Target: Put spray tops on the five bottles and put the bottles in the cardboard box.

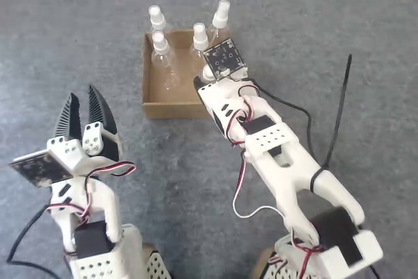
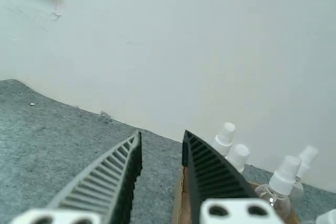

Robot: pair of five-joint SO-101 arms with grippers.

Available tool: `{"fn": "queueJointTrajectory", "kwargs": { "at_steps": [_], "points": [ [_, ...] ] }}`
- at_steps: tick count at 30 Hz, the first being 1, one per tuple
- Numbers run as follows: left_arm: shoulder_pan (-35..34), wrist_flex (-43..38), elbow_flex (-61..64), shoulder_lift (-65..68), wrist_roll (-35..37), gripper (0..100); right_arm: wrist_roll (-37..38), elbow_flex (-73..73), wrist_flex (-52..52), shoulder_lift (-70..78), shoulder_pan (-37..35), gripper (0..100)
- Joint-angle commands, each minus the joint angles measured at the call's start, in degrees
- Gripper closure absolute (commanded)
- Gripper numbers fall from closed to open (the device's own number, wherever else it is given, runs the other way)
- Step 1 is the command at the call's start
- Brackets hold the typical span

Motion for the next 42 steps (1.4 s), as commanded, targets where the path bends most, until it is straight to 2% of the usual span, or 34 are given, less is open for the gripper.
{"fn": "queueJointTrajectory", "kwargs": {
  "at_steps": [1, 18, 24, 27, 36, 42],
  "points": [
    [0.26, -1.93, -0.75, -1.05, 0.26, 88, -4.13, -4.92, -0.66, -0.66, 0.84, 99.3],
    [0.26, -1.93, -0.75, -1.05, 0.26, 88, -7.82, -5.01, -0.48, -0.48, 2.51, 99.3],
    [0.26, -1.93, -0.75, -1.05, 0.26, 88, -7.91, -9.05, 7.08, -0.4, 2.51, 99.3],
    [0.26, -1.93, -0.75, -1.05, 0.26, 88, -7.91, -9.49, 7.69, -0.4, 2.51, 99.3],
    [0.26, -1.93, -0.75, -1.05, 0.26, 88, -7.91, -15.21, 8.31, 8.57, 2.59, 99.3],
    [0.26, -1.93, -0.75, -1.05, 0.26, 88, -7.82, -15.56, 8.31, 9.45, 2.59, 99.3]
  ]
}}
